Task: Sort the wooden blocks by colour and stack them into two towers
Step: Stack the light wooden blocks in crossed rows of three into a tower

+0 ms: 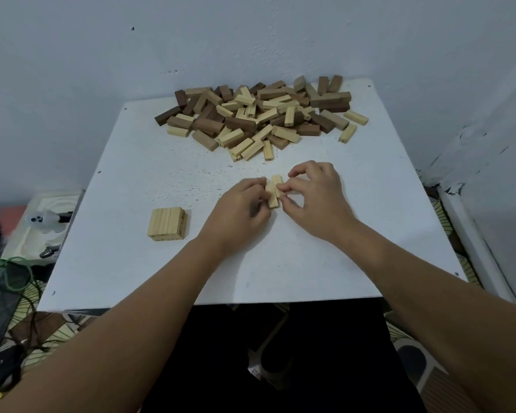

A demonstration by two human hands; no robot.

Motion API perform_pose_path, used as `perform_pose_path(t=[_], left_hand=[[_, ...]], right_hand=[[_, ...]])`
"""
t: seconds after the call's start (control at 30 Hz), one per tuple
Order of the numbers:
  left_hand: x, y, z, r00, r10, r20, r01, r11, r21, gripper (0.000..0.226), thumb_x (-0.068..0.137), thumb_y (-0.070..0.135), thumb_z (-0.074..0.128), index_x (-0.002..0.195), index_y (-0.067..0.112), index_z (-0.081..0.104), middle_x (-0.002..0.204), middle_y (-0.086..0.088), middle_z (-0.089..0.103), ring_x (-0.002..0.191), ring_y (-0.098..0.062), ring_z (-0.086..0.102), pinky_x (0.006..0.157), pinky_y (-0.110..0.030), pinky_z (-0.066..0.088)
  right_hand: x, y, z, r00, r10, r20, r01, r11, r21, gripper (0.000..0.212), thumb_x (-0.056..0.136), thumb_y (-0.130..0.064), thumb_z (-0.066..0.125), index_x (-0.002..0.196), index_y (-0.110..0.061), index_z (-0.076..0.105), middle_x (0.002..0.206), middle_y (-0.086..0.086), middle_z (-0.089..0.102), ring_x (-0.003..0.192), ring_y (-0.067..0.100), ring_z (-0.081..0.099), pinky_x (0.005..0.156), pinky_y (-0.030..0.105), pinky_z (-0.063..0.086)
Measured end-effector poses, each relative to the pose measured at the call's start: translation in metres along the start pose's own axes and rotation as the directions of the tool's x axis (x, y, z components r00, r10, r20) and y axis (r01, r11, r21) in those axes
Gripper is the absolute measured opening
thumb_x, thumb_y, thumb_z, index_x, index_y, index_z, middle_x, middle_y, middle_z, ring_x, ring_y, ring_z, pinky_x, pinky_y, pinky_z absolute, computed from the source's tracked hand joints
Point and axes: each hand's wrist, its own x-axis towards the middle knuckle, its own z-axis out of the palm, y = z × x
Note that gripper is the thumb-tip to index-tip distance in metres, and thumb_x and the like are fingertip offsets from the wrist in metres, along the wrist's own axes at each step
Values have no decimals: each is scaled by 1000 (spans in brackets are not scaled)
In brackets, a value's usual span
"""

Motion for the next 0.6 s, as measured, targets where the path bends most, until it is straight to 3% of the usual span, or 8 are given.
perform_pose_path(t=[0.13, 0.23, 0.4, 0.5, 0.6], left_hand=[[-22, 5, 2, 998, 65, 25, -64, 997, -53, 17, 94, 21, 71, 107, 12, 77, 136, -2, 64, 128, -7, 56, 103, -25, 47], [-36, 9, 7, 997, 58, -40, -60, 997, -41, 35, 93, 33, 76, 122, 14, 72, 138, -3, 57, 130, -11, 52, 106, -10, 37], [-36, 8, 11, 984, 6, -178, 18, 991, 135, 59, 85, 59, 77, 132, 24, 65, 118, 1, 51, 113, -19, 48, 100, -36, 38], [-34, 8, 14, 992, -31, -125, 52, 984, 169, 61, 84, 67, 72, 132, 30, 65, 110, 10, 46, 110, -14, 45, 102, -36, 29], [-34, 7, 15, 992, -8, -126, 29, 985, 172, 62, 85, 70, 69, 131, 29, 66, 109, 12, 47, 111, -12, 46, 102, -33, 25]], right_hand=[[-35, -2, -14, 999, 33, 27, -34, 997, 65, 16, 90, -30, 72, 104, -28, 78, 122, -5, 56, 118, 23, 41, 101, 29, 28], [-50, -6, -19, 989, 144, 42, -149, 976, 159, 22, 93, -29, 69, 114, -32, 75, 120, -9, 47, 117, 15, 33, 101, 20, 26], [-43, -10, -19, 974, 209, 89, -216, 973, 78, 45, 95, -41, 59, 139, -32, 62, 123, -8, 42, 118, 18, 33, 105, 26, 26], [-41, -14, -18, 970, 191, 151, -196, 980, 21, 52, 93, -50, 49, 142, -34, 59, 128, -6, 47, 120, 20, 35, 106, 28, 22], [-42, -11, -18, 970, 194, 146, -200, 979, 33, 46, 96, -50, 59, 140, -36, 59, 126, -7, 50, 122, 19, 36, 105, 27, 22]])
